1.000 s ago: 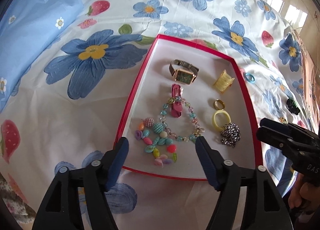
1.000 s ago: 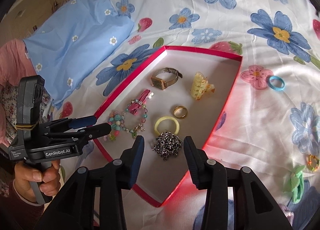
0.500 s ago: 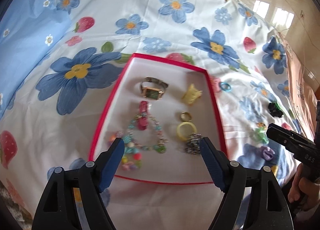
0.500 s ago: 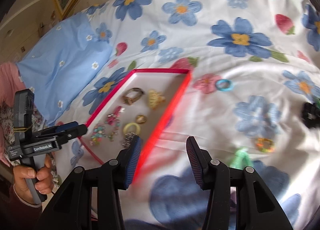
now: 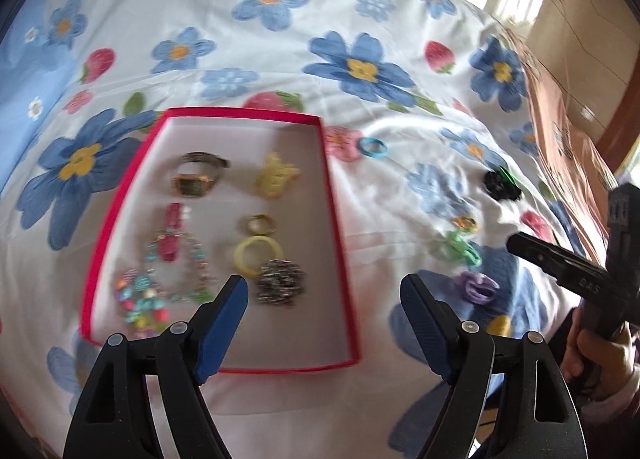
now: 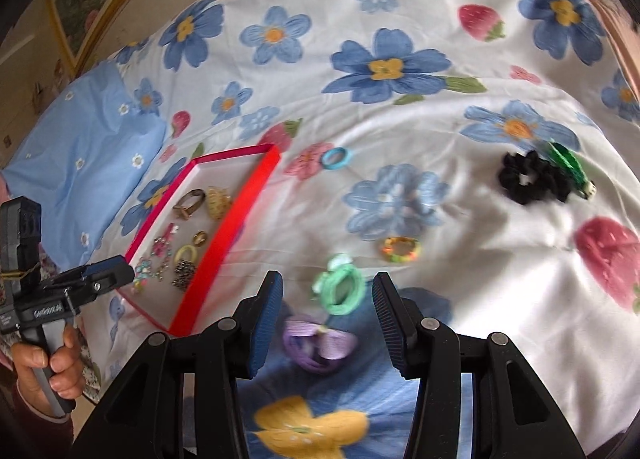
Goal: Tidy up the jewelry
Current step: 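Move both tools out of the box toward the green and orange hair ties, then grasp the green hair tie with the left tool while the right tool grasps the orange-yellow hair tie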
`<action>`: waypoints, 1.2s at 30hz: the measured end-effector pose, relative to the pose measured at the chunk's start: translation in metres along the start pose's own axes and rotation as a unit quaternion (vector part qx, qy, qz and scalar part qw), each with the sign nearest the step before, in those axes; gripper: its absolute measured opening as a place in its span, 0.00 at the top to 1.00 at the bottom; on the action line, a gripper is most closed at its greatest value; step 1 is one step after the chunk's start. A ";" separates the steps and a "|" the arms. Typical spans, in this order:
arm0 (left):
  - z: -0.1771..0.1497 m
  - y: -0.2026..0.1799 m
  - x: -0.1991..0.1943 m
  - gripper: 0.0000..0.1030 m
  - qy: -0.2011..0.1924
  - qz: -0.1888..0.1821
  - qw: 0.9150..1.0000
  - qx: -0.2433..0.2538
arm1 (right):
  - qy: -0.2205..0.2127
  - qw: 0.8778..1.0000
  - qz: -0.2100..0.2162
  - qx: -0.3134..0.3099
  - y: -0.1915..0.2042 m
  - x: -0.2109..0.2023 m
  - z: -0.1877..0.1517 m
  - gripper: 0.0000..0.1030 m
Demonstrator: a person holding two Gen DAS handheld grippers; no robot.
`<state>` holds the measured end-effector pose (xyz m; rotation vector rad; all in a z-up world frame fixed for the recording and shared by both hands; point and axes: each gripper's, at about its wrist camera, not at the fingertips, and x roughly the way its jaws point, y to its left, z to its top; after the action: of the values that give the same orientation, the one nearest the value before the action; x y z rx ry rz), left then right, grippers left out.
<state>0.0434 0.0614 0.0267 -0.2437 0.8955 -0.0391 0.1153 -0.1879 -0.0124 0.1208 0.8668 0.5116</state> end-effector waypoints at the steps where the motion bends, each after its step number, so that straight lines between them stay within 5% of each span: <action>1: 0.002 -0.006 0.004 0.24 0.004 -0.005 1.000 0.005 | 0.000 1.000 -0.001 0.002 -0.003 0.000 0.000 0.53; 10: 0.028 -0.049 0.048 0.24 0.030 -0.045 0.998 0.036 | 0.010 1.000 -0.019 0.012 -0.034 0.012 0.006 0.54; 15: 0.042 -0.070 0.085 0.24 0.055 -0.063 0.995 0.054 | 0.027 0.999 -0.021 0.016 -0.053 0.029 0.015 0.71; 24: 0.053 -0.094 0.151 0.28 0.099 -0.082 0.989 0.067 | 0.062 0.998 -0.015 0.011 -0.063 0.061 0.024 0.78; 27: 0.050 -0.102 0.166 0.48 0.111 -0.085 0.987 0.075 | 0.072 0.997 -0.015 0.009 -0.066 0.068 0.022 0.93; 31: 0.047 -0.109 0.177 0.84 0.117 -0.096 0.985 0.088 | 0.069 0.997 -0.016 0.009 -0.066 0.067 0.021 0.97; 36: 0.044 -0.103 0.166 0.87 0.106 -0.103 0.985 0.085 | 0.051 0.999 -0.011 0.016 -0.064 0.054 0.023 0.97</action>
<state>0.1890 -0.0529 -0.0508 -0.1736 1.0693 -0.3384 0.1864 -0.2158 -0.0550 0.1147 0.9755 0.4873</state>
